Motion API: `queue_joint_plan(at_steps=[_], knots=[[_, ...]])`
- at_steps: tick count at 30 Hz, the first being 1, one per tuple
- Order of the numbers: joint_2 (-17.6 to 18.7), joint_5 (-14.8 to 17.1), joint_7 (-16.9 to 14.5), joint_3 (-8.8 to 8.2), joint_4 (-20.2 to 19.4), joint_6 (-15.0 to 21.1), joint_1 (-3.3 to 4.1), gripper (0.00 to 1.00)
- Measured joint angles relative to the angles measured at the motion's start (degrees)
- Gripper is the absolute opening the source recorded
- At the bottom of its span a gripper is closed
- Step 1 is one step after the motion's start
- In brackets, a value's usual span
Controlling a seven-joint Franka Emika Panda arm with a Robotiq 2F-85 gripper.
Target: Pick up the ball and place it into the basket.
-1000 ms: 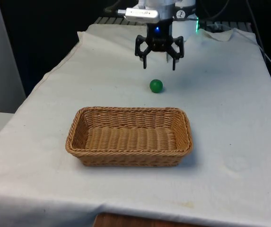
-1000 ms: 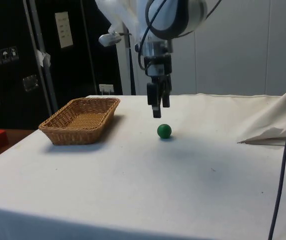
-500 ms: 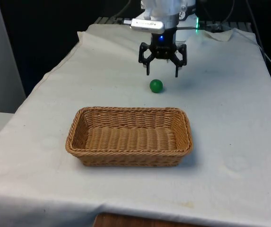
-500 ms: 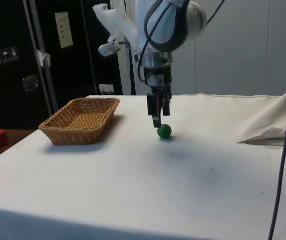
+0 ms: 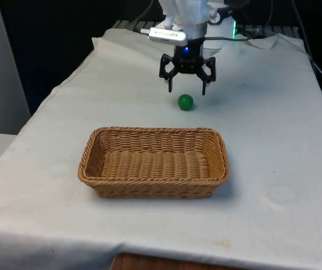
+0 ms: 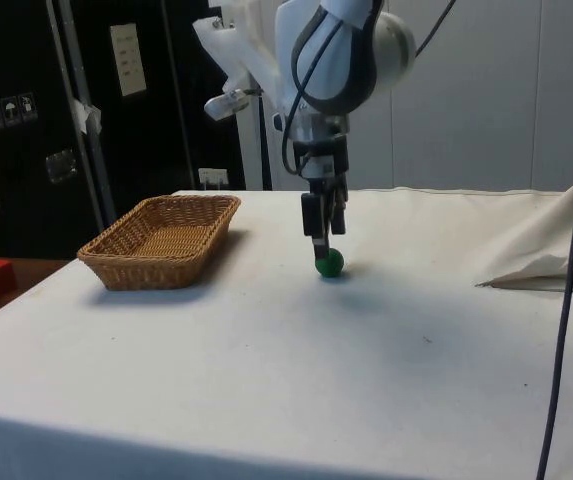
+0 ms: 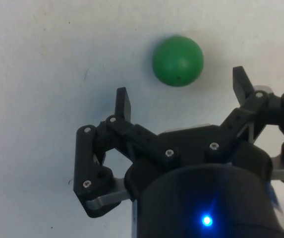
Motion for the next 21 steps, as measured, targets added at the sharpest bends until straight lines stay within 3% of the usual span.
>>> queue_joint_plan(at_steps=[21], knots=[[5.73, 2.23, -0.69, 0.74, 1.95, 2.98, -0.23, 1.0]])
